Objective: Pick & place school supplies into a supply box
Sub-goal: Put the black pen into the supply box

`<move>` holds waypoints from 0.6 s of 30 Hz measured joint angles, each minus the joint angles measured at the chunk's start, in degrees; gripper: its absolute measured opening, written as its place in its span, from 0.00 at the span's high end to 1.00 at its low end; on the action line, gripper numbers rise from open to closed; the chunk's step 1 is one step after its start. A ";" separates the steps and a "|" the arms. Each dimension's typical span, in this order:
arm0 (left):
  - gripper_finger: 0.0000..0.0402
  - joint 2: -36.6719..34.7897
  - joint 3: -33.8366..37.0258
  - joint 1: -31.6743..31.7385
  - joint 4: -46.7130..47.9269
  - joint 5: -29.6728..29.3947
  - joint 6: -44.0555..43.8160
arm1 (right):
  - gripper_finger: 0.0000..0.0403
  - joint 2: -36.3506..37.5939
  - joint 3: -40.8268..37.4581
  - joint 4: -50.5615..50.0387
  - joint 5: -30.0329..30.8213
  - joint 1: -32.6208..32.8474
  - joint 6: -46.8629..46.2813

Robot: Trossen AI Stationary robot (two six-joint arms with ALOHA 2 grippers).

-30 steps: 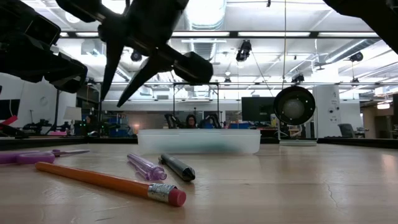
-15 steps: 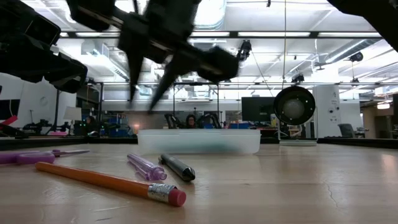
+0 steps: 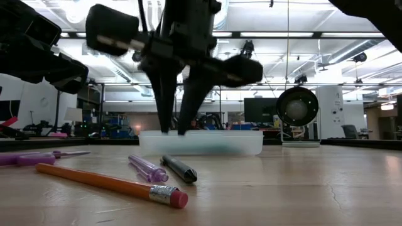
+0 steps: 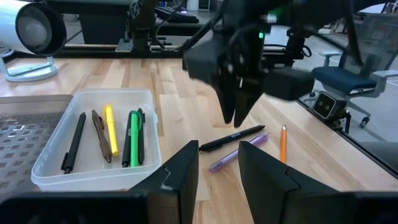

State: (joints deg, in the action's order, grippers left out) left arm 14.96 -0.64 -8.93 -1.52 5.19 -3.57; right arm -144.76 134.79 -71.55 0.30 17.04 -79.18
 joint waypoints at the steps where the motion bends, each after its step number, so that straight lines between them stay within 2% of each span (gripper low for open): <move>1: 0.75 0.02 0.00 0.01 0.01 0.01 0.00 | 0.82 -0.51 0.00 0.09 -0.15 0.00 0.41; 9: 0.75 0.02 0.00 0.02 0.00 0.02 0.00 | 0.79 -0.58 -0.35 -0.39 4.06 0.63 1.63; 18: 0.75 0.00 0.00 0.02 0.00 0.02 0.00 | 0.81 -0.58 -0.44 0.10 4.17 1.03 2.05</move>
State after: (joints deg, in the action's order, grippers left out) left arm 14.96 -0.64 -8.91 -1.52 5.21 -3.57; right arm -145.34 134.34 -71.45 4.47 18.06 -77.13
